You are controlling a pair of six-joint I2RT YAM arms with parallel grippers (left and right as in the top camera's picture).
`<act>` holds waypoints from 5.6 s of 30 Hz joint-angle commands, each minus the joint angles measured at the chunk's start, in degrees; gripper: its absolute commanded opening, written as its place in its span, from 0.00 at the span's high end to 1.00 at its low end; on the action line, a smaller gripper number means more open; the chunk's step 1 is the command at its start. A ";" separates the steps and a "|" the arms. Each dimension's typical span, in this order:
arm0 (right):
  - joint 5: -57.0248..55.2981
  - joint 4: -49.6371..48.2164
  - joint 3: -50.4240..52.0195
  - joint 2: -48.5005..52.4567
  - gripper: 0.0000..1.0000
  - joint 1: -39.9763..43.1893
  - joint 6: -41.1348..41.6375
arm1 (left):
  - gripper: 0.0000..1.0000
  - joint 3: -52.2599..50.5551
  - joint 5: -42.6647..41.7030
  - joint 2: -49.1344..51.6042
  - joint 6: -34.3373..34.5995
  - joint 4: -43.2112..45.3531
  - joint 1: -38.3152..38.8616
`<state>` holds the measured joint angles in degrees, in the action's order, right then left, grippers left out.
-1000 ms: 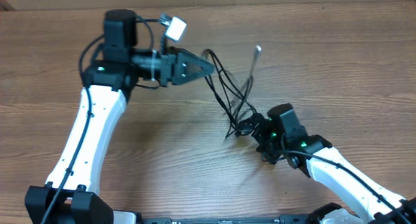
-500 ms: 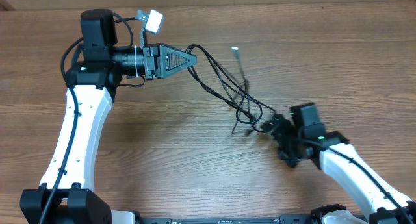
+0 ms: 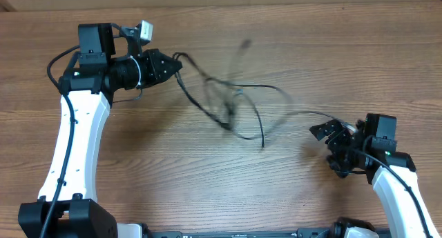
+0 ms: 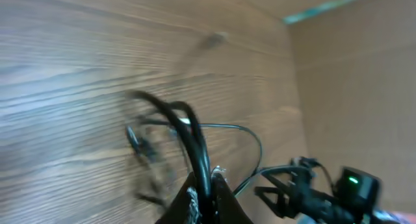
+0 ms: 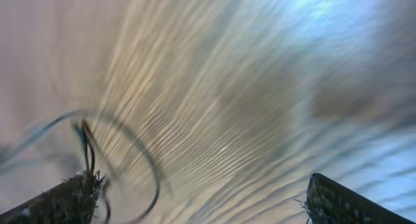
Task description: Untangle cables
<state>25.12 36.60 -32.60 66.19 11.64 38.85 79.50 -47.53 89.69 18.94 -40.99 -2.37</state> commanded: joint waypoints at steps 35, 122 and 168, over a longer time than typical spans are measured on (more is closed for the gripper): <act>11.78 -2.29 0.61 -1.16 0.00 -5.57 -10.03 | 0.40 17.66 52.68 -0.28 7.54 -21.57 18.05; 5.05 -44.04 0.66 0.50 0.00 -28.41 19.65 | 0.96 21.11 -4.11 2.75 -14.27 -11.15 26.03; 15.52 -58.66 0.59 12.26 0.09 -27.91 4.04 | 0.96 21.31 -22.60 -5.84 -13.77 -0.68 12.90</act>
<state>41.69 -15.46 -31.59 78.52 -16.21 39.05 99.48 -59.90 84.75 8.80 -42.19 10.17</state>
